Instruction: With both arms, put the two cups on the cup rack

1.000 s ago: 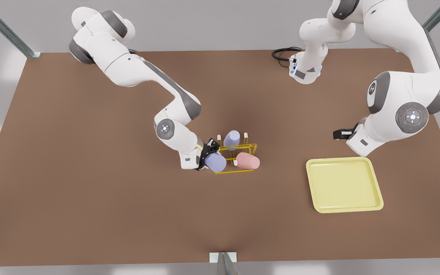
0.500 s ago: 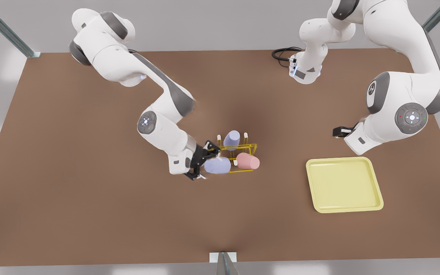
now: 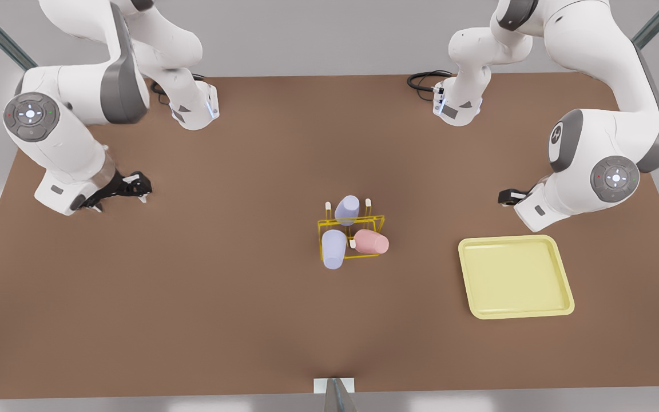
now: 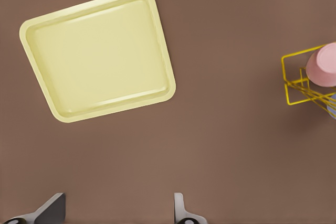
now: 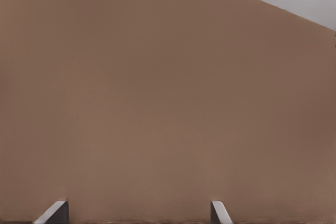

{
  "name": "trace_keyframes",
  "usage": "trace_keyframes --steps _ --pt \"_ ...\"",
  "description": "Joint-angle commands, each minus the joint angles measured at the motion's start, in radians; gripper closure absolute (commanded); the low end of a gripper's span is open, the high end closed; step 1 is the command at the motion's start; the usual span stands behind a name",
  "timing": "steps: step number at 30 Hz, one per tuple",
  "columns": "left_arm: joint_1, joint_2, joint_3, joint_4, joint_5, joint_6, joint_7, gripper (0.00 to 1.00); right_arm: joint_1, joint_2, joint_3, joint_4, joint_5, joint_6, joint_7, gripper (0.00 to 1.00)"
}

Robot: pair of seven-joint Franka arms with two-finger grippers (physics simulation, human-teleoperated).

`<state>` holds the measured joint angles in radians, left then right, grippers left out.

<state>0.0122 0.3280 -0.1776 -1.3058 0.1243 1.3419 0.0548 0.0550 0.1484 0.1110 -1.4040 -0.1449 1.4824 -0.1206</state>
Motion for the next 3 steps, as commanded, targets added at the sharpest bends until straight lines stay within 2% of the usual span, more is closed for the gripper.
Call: trace_keyframes --steps 1,3 --pt "0.000 -0.001 0.000 0.000 0.001 -0.001 0.040 0.00 -0.024 -0.013 -0.001 -0.018 0.050 -0.079 0.056 0.00" --pt "0.000 -0.001 0.000 0.000 0.000 -0.001 0.040 0.00 -0.030 -0.018 -0.001 -0.016 0.056 -0.080 0.056 0.00"
